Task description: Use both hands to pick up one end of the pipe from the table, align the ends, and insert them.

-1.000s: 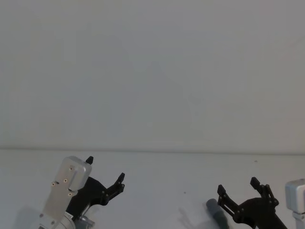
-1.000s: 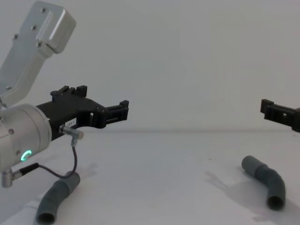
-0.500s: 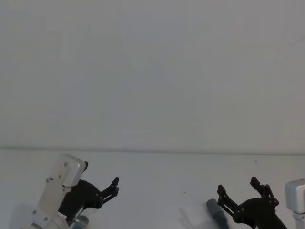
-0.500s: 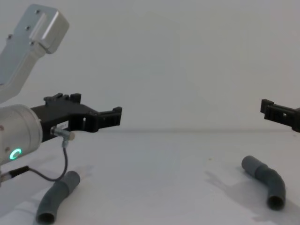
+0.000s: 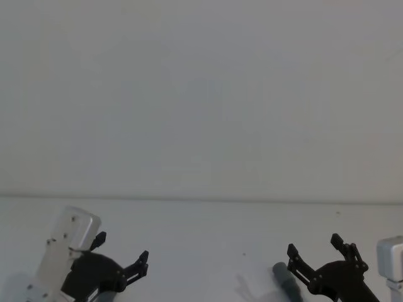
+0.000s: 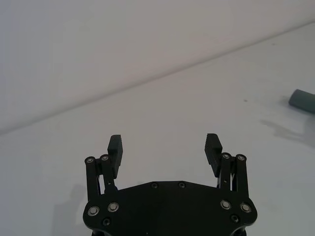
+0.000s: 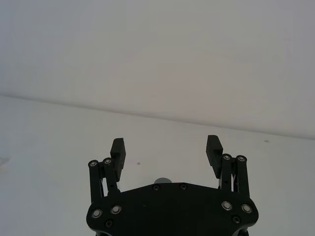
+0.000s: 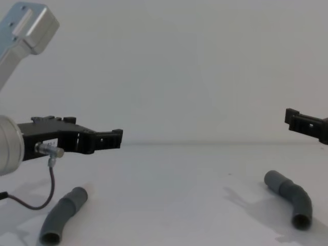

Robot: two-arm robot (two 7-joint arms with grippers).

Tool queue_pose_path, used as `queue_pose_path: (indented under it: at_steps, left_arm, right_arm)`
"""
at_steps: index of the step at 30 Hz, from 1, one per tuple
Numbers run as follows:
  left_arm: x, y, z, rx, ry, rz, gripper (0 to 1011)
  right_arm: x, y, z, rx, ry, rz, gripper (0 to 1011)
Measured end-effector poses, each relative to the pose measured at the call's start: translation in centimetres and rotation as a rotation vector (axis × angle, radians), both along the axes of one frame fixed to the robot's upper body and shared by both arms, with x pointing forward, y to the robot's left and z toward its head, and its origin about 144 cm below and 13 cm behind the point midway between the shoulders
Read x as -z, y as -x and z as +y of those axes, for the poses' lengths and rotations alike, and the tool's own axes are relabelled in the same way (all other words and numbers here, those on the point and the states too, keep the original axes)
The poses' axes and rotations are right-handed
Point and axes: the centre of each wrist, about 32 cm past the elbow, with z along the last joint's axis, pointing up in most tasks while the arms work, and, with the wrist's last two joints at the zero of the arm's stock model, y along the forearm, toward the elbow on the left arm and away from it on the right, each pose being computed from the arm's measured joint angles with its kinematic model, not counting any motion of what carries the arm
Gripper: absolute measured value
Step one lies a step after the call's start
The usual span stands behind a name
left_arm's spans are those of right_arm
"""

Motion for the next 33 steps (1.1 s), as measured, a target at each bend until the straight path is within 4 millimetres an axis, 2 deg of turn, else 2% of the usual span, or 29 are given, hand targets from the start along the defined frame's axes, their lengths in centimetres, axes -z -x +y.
queue_pose_path:
  at_steps: [18,33]
  left_arm:
    - [-2.1,2.8,-0.3,-0.058,0.006,0.128,1001]
    - [-2.7,3.6,-0.5,-0.125,0.016,0.229,1001]
  right_arm:
    - [0.0,0.0,0.0,0.0,0.0,0.0,1000]
    - [0.0,0.0,0.0,0.0,0.0,0.0,1000]
